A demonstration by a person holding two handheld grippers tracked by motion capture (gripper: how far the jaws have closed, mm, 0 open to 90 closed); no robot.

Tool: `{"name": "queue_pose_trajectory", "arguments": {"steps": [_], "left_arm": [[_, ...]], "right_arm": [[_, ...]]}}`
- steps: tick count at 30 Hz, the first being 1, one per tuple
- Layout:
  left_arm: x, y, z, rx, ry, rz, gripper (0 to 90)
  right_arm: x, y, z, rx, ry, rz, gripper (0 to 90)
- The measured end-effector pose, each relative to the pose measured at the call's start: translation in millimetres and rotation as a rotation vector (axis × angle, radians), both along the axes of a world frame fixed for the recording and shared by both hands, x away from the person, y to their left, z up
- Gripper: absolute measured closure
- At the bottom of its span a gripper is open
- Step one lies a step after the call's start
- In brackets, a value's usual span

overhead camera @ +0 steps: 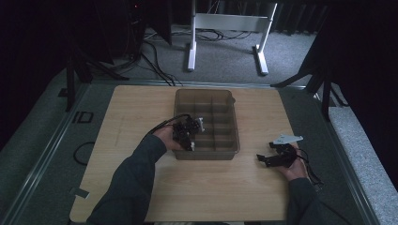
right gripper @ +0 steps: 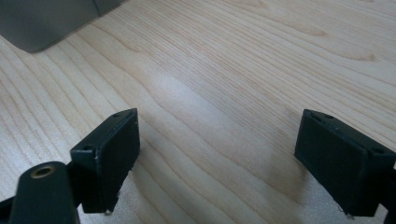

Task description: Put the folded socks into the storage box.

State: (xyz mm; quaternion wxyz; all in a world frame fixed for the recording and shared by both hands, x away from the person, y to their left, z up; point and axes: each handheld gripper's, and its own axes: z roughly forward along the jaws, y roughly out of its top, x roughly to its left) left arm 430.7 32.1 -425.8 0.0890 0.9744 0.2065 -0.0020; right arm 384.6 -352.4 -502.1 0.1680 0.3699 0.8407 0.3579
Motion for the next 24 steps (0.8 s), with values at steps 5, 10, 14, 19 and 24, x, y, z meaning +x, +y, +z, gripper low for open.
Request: {"name": "queue_pose_trajectory", "arguments": {"steps": [5,10,14,19,24], "left_arm": [[-2.8,7.4,6.8,-0.027,-0.016,0.01,57.2],[-3.1,18.0,16.6,-0.075,-0.035,0.028,55.4],[-2.7,25.0,24.1,-0.098,-0.08,0.053,54.0],[-1.8,32.7,31.0,-0.111,-0.155,0.098,52.3],[-2.1,37.7,33.9,-0.102,-0.196,0.132,52.1]], "right_arm": [[0.1,-0.1,0.0,-0.001,-0.001,0.0,13.6],[0.1,0.0,0.0,-0.001,-0.001,0.0,13.6],[0.1,-0.1,0.0,0.0,-0.001,0.0,13.6],[0.1,-0.1,0.0,0.0,-0.001,0.0,13.6],[0.0,0.0,0.0,0.0,0.0,-0.001,13.9]]}}
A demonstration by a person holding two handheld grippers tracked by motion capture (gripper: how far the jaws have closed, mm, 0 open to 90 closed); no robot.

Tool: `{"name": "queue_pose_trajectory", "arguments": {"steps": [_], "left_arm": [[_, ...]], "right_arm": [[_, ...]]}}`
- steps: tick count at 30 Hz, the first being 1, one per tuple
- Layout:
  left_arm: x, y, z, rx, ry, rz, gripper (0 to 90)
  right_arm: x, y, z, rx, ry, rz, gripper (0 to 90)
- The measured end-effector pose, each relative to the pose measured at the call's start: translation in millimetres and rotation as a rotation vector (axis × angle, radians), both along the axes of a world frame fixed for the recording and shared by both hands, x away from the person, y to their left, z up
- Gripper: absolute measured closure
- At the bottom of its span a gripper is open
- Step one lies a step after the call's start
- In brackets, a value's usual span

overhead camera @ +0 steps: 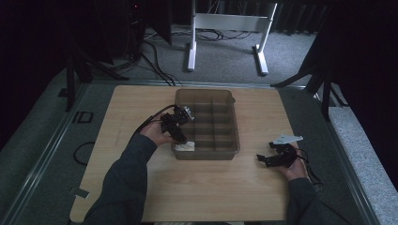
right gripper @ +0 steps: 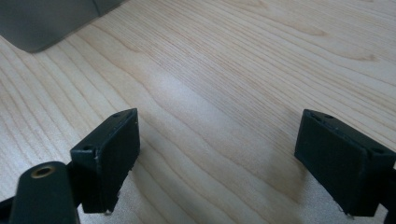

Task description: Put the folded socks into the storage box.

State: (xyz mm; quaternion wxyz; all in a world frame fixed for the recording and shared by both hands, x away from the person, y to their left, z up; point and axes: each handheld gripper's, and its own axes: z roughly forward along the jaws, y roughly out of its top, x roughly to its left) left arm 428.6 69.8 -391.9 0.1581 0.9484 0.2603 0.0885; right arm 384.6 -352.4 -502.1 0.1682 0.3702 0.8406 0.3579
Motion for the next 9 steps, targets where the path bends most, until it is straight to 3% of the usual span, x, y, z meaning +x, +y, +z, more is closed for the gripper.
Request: {"name": "queue_pose_trajectory", "arguments": {"steps": [5,9], "left_arm": [[-2.1,7.9,2.5,-0.011,-0.014,0.014,52.1],[-4.8,22.1,5.3,-0.076,-0.036,0.043,52.1]], "right_arm": [[-0.1,0.0,0.0,0.0,0.0,-0.002,13.9],[0.0,0.0,0.0,0.0,0.0,-0.001,13.9]]}}
